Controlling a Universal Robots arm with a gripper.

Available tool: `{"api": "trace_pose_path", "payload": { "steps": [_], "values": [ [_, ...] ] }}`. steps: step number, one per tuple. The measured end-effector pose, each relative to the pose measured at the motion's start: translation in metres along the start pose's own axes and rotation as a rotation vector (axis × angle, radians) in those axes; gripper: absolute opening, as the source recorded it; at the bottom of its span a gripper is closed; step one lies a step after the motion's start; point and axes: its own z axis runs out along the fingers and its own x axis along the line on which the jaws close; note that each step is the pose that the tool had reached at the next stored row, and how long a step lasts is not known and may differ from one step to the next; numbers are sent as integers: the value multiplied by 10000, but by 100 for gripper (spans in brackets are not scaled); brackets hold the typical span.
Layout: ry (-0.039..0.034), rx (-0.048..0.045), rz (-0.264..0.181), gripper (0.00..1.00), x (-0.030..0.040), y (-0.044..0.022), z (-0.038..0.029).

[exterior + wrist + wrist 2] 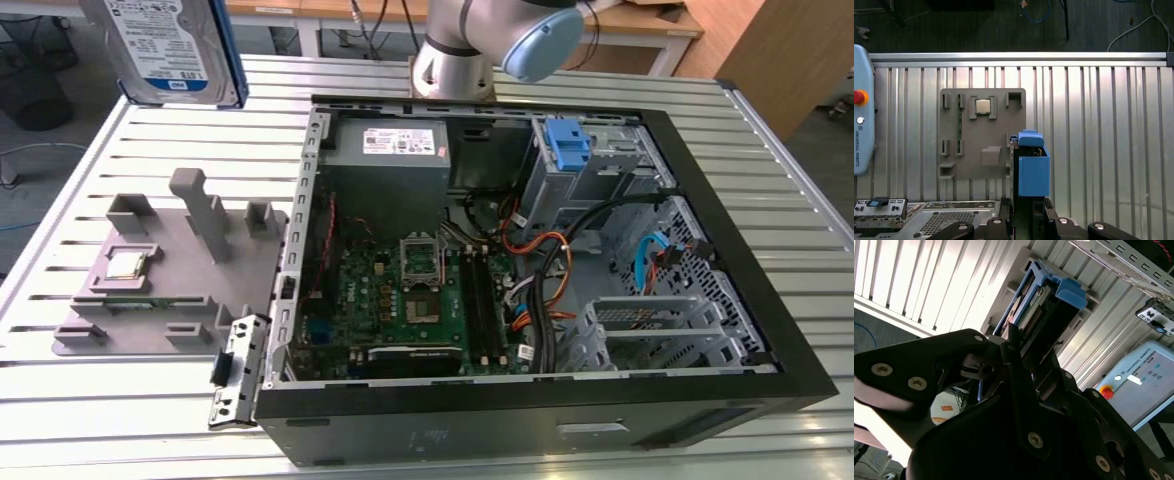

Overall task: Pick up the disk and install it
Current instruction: 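Pick up the disk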

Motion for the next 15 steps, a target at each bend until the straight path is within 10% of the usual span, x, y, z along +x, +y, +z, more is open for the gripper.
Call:
{"api": "trace_pose_path", "payload": {
  "steps": [15],
  "values": [
    [0, 1, 0, 35, -7, -260, -6]
  ]
}}
